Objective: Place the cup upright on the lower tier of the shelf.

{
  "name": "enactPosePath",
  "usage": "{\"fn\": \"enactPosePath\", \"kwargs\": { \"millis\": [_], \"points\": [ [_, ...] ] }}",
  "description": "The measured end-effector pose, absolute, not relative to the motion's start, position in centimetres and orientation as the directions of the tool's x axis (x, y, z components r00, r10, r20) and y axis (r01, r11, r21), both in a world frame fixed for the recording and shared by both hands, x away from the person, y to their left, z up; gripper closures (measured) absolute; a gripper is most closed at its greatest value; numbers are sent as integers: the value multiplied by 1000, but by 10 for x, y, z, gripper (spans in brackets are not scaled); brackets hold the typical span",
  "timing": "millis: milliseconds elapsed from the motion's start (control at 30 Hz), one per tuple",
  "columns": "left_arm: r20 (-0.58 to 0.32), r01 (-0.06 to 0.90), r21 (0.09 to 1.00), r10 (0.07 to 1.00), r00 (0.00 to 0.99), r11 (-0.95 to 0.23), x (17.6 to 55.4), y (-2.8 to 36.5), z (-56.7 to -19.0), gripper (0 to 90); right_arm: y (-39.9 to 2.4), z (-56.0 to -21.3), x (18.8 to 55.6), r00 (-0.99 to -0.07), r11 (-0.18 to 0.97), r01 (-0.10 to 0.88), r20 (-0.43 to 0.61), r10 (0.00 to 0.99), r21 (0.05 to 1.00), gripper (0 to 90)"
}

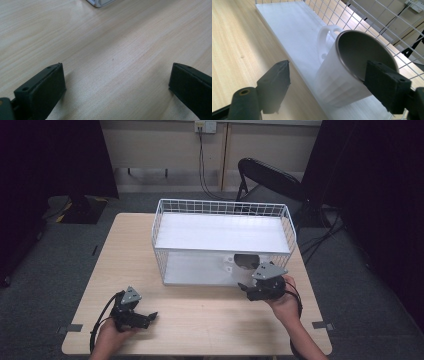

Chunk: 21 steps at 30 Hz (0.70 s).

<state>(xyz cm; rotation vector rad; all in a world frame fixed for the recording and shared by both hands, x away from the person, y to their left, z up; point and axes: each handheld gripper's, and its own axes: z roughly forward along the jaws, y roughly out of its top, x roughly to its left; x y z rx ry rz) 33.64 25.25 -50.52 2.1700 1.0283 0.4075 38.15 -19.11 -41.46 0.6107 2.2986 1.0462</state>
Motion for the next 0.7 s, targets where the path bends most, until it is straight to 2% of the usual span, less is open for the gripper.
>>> {"fn": "enactPosePath", "kwargs": {
  "millis": [700],
  "points": [
    [-13, 554, 703, 771, 637, -446, 336, 252, -505, 0, -217, -440, 363, -771, 569, 237, -204, 603, 788, 192]
  ]
}}
